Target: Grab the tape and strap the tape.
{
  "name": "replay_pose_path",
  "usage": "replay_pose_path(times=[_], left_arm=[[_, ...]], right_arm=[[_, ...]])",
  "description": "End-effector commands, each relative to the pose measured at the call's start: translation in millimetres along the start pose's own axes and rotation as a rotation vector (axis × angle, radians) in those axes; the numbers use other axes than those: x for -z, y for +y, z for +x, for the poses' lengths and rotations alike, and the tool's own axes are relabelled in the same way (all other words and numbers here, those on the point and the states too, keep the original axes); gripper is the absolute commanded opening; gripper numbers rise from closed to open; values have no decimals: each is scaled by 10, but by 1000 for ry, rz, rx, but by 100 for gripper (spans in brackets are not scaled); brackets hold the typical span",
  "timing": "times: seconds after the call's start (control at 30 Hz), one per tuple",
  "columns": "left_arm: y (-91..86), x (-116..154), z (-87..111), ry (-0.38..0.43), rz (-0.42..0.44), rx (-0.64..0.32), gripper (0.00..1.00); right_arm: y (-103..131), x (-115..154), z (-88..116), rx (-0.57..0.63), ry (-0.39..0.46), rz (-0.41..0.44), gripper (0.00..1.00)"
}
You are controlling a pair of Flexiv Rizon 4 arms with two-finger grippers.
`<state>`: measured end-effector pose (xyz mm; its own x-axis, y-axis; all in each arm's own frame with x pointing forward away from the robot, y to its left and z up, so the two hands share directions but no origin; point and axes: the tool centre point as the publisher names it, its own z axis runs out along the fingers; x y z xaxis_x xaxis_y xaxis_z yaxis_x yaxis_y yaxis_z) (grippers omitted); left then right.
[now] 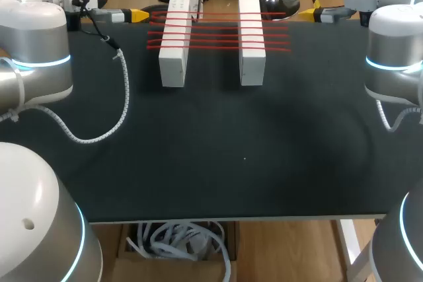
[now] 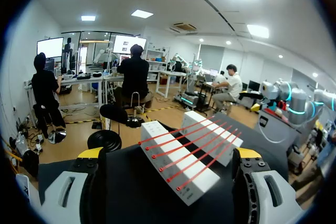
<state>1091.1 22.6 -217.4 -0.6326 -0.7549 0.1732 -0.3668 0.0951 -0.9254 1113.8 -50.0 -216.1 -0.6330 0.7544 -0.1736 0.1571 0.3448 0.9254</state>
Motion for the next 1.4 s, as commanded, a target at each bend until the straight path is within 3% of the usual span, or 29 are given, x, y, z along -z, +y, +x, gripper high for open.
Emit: replay_pose_path(times=[0.03, 0.83, 1.13, 1.4], left_arm=[[0, 0, 0, 0, 0, 0, 100], [0, 0, 0, 0, 0, 0, 100], [-21, -137, -20, 111, -19, -68, 100], [91, 3, 27, 234, -3, -183, 100]], right_arm=[[0, 0, 0, 0, 0, 0, 100], [0, 0, 0, 0, 0, 0, 100], [0, 0, 0, 0, 0, 0, 100], [0, 0, 0, 0, 0, 0, 100]])
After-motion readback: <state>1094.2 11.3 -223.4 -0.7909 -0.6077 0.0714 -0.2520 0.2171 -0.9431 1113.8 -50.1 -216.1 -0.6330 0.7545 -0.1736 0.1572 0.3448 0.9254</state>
